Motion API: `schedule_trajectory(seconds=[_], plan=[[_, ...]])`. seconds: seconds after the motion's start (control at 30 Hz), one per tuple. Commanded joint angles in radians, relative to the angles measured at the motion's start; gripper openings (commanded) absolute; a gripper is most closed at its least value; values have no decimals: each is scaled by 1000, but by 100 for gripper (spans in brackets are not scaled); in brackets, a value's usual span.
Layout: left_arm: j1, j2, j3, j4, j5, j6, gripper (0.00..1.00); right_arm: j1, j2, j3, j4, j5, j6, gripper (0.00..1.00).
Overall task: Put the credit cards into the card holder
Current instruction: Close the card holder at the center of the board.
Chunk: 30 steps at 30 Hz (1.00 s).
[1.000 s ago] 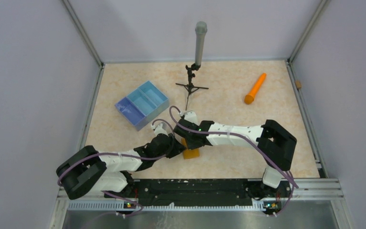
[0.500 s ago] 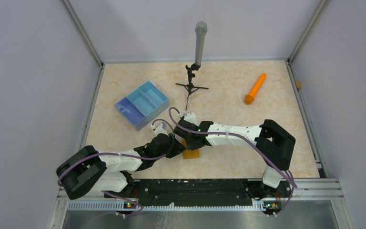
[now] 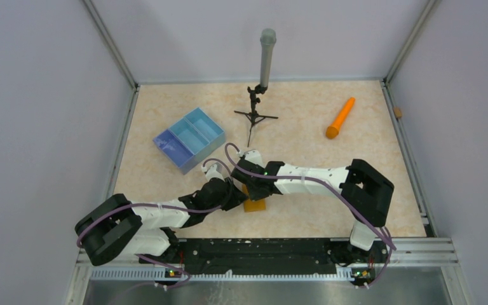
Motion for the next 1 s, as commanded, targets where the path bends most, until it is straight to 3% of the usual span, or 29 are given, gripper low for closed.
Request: schedule_trajectory(seconds=[0.0, 0.73, 0.97], plan=[[-2, 55, -36, -237, -36, 47, 33, 10, 25, -16, 52, -46, 7, 0], [-2, 45, -39, -254, -44, 44, 34, -9, 30, -42, 16, 16, 40, 0], [-2, 40, -40, -258, -46, 44, 33, -60, -34, -126, 125, -88, 14, 0]])
